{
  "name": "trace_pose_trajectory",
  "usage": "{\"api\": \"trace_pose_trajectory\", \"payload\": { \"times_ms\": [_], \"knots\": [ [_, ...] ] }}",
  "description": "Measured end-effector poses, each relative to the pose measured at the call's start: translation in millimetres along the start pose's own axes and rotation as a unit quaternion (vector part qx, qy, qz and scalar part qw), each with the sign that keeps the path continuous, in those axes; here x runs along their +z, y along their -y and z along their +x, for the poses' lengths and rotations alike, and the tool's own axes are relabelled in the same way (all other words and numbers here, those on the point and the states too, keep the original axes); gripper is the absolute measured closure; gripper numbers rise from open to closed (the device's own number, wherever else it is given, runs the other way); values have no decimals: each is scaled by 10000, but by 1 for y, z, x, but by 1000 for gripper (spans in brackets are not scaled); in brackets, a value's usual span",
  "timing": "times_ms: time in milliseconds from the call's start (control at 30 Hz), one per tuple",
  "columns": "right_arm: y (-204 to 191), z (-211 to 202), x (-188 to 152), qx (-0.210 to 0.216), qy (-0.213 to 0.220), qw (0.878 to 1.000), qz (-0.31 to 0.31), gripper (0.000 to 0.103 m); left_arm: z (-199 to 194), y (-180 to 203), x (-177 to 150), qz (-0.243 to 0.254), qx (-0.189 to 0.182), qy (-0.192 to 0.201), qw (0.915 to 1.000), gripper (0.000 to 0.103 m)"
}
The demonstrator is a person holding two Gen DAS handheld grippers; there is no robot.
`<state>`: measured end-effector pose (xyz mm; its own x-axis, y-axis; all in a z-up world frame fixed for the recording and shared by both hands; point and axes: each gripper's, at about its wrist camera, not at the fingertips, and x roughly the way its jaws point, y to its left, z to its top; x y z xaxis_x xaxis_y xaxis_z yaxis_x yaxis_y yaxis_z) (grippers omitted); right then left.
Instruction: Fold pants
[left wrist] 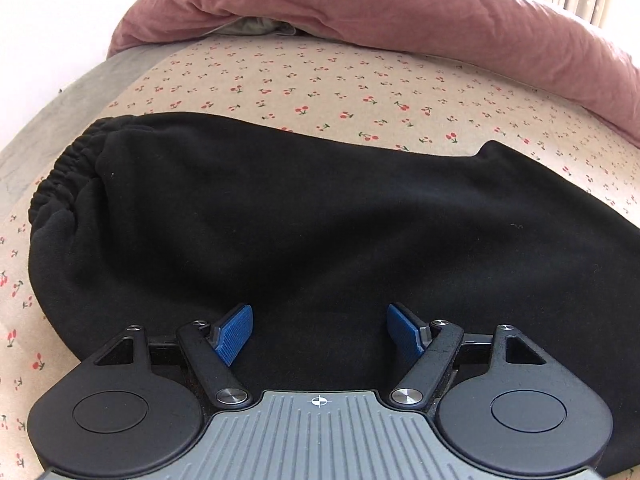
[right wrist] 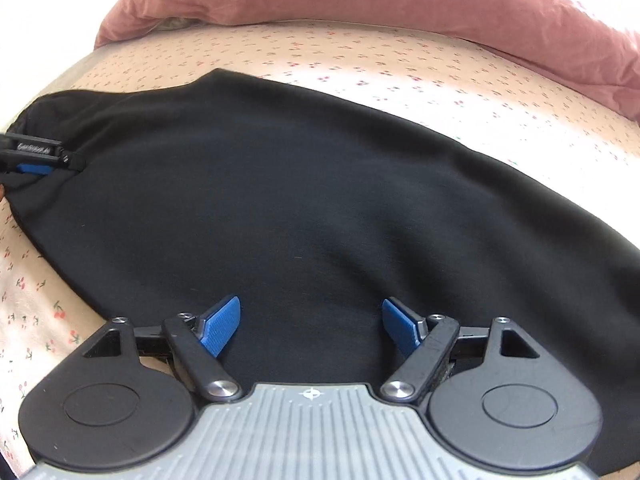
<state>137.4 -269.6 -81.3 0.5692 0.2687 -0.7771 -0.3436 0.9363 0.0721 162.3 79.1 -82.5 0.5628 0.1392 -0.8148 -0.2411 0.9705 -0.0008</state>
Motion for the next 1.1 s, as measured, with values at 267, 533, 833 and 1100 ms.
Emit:
{"api": "trace_pose_trajectory", "payload": {
  "times_ms": [267, 533, 833, 1100],
  "knots": [
    [104, -22, -13, 53, 207, 9855, 1681, 85, -2, -3, 1, -23, 1, -42, 10000, 27],
    [134, -43, -12, -679, 636, 9697, 2259, 57, -12, -6, 9, -400, -147, 102, 9990, 29],
    [189, -62, -18, -424, 1759, 8938, 4103, 31, -9, 11, 27, -307, -794, 608, 9945, 28],
    [219, -41, -23, -438, 1299, 8897, 4355, 59, 13, 29, 22, 64, -525, 134, 9985, 28]
  ]
}}
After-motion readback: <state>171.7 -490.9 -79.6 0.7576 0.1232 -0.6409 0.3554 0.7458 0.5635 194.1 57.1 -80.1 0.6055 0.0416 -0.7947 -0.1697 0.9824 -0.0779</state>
